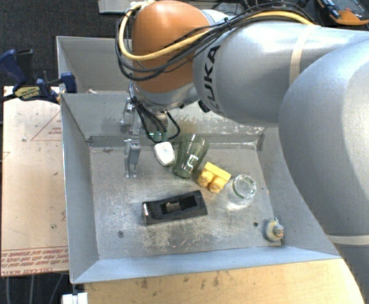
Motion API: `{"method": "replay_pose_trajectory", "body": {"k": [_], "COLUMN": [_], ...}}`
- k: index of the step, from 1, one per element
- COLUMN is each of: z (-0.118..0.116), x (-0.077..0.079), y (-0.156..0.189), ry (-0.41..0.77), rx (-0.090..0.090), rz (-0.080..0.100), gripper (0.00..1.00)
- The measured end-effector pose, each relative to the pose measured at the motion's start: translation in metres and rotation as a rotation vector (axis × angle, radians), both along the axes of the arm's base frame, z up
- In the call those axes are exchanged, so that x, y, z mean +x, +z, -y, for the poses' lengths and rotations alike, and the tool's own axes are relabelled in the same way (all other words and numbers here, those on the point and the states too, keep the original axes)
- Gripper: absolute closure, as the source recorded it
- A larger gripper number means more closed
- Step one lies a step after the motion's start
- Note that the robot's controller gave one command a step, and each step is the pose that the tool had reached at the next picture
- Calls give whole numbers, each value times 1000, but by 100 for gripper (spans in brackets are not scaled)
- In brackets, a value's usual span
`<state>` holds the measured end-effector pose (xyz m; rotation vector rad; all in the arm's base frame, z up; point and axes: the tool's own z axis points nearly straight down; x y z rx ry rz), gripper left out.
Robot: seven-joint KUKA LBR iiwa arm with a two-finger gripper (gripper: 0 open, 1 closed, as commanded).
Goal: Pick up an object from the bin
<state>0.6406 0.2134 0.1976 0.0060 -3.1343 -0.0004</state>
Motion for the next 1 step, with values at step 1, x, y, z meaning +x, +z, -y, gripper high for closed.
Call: {"method": "replay_pose_trajectory", "body": {"k": [1], "z": [1], "x": [2], "y": [6], "ry": [-3], "rx": [1], "rz": [8], "gripper": [0]}}
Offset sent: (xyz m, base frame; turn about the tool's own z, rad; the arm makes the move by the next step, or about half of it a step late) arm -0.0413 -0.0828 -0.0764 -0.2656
